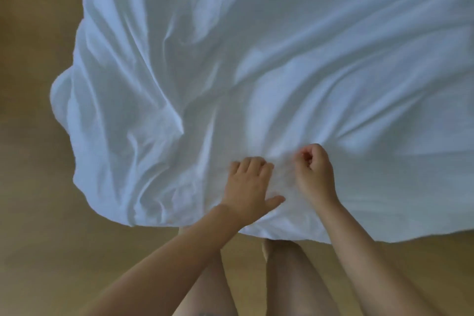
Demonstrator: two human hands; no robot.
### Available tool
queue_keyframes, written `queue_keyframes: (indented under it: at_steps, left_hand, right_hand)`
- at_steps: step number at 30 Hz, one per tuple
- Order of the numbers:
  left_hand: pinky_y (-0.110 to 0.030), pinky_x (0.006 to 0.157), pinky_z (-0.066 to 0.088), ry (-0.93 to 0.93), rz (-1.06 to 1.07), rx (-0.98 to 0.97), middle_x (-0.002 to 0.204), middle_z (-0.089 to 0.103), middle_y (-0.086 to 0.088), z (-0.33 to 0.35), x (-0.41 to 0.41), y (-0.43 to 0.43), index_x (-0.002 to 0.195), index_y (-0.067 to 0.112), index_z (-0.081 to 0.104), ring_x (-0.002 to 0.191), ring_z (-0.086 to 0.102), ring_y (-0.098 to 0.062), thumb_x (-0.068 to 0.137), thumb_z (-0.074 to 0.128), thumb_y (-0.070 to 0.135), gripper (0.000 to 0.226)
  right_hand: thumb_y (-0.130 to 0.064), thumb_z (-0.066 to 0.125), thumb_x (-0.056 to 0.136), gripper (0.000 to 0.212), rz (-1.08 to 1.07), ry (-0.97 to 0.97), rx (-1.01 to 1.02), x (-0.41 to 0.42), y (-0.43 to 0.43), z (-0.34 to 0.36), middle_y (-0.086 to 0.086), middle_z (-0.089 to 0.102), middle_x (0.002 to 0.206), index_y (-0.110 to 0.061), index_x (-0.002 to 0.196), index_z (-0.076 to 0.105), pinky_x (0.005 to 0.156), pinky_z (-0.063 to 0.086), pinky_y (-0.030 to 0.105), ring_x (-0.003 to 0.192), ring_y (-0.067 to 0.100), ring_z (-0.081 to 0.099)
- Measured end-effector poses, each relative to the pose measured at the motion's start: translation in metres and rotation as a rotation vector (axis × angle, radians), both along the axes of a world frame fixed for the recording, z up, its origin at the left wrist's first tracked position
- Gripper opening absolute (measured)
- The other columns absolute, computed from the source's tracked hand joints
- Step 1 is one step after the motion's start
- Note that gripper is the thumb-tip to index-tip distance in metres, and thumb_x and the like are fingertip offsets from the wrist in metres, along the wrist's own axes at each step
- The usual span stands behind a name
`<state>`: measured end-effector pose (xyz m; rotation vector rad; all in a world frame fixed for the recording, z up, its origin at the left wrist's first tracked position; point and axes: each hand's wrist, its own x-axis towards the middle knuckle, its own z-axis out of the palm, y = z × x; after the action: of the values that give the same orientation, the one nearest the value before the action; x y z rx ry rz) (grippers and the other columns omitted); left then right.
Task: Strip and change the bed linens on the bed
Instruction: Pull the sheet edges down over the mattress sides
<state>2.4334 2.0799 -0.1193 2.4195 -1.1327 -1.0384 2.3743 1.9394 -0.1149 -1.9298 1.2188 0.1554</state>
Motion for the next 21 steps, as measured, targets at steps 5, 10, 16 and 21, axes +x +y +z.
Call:
queue_keyframes:
  at_steps: [5, 10, 16, 21]
  left_hand:
    - [-0.037, 0.096, 0.028, -0.079, -0.114, 0.01, 0.133, 0.04, -0.003, -0.005, -0.076, -0.098, 0.137, 0.017, 0.036, 0.121, 0.037, -0.024, 0.074, 0.056, 0.071, 0.085]
    - [-0.037, 0.094, 0.034, -0.193, -0.242, 0.238, 0.131, 0.04, -0.007, -0.026, -0.131, -0.17, 0.13, 0.012, 0.037, 0.119, 0.04, -0.027, 0.088, 0.053, 0.053, 0.061]
    - [-0.034, 0.075, 0.039, -0.136, -0.188, 0.232, 0.107, 0.059, -0.007, -0.017, -0.147, -0.208, 0.108, 0.012, 0.045, 0.095, 0.057, -0.029, 0.096, 0.039, 0.013, 0.013]
    - [-0.023, 0.064, 0.039, 0.397, -0.263, 0.356, 0.086, 0.058, -0.002, 0.032, -0.19, -0.211, 0.086, 0.015, 0.051, 0.077, 0.055, -0.016, 0.101, 0.028, 0.042, 0.039]
  right_hand:
    - [-0.017, 0.053, 0.089, 0.009, -0.259, 0.085, -0.099, -0.119, -0.088, 0.01, 0.006, 0.053, 0.103, -0.013, 0.096, 0.053, 0.08, 0.041, 0.031, 0.094, 0.021, 0.052]
    - [-0.026, 0.055, 0.089, 0.035, -0.658, 0.226, -0.06, -0.215, -0.153, 0.0, 0.013, 0.051, 0.116, -0.003, 0.115, 0.051, 0.086, 0.045, 0.04, 0.103, 0.03, 0.053]
    - [-0.042, 0.061, 0.088, 0.043, -1.036, -0.285, 0.625, -0.212, -0.188, -0.012, 0.007, 0.066, 0.101, -0.005, 0.111, 0.055, 0.087, 0.053, 0.036, 0.092, 0.022, 0.065]
    - [-0.027, 0.055, 0.095, 0.029, -1.247, -0.561, 0.766, -0.191, -0.224, 0.001, 0.005, 0.068, 0.103, -0.01, 0.118, 0.06, 0.083, 0.054, 0.039, 0.102, 0.027, 0.064]
